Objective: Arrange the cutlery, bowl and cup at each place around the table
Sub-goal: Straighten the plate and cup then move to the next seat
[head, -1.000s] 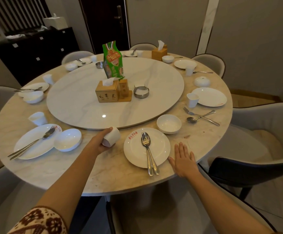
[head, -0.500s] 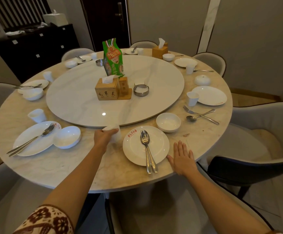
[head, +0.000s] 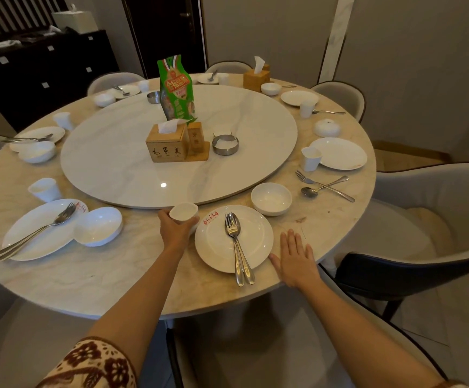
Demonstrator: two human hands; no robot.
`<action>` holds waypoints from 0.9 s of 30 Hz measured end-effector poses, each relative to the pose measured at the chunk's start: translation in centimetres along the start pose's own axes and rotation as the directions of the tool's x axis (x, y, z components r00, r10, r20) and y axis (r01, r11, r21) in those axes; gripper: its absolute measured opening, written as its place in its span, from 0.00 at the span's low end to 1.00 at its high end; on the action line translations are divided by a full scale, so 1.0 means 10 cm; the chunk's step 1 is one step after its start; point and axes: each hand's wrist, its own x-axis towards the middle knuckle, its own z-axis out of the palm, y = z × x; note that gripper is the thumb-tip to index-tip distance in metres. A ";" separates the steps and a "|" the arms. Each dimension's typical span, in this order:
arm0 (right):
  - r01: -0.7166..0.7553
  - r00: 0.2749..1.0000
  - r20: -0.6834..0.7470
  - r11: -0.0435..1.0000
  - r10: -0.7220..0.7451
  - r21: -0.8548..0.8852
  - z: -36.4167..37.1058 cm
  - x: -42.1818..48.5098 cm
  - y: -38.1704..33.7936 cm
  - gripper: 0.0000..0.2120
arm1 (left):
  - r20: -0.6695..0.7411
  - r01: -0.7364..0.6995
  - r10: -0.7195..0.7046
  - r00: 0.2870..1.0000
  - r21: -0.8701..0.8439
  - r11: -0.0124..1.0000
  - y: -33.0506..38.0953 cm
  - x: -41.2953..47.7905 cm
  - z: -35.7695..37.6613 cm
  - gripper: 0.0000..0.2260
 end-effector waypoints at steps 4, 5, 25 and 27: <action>0.002 1.000 -0.008 1.000 -0.002 -0.001 0.00 0.00 0.00 0.34 | -0.021 -0.006 0.006 1.000 0.018 1.000 -0.07 -0.03 0.03 0.31; 0.002 1.000 -0.007 1.000 -0.002 0.000 0.00 0.00 0.00 0.34 | -0.026 -0.010 0.011 1.000 0.023 1.000 -0.08 -0.04 0.04 0.31; -0.003 1.000 -0.022 1.000 0.004 0.005 0.04 0.01 0.00 0.34 | -0.124 -0.051 0.065 0.990 0.109 0.993 -0.15 -0.33 -0.09 0.44; 0.003 1.000 -0.027 1.000 -0.002 0.019 0.05 0.01 0.00 0.34 | -0.170 -0.066 0.085 0.982 0.113 0.991 -0.14 -0.44 -0.07 0.43</action>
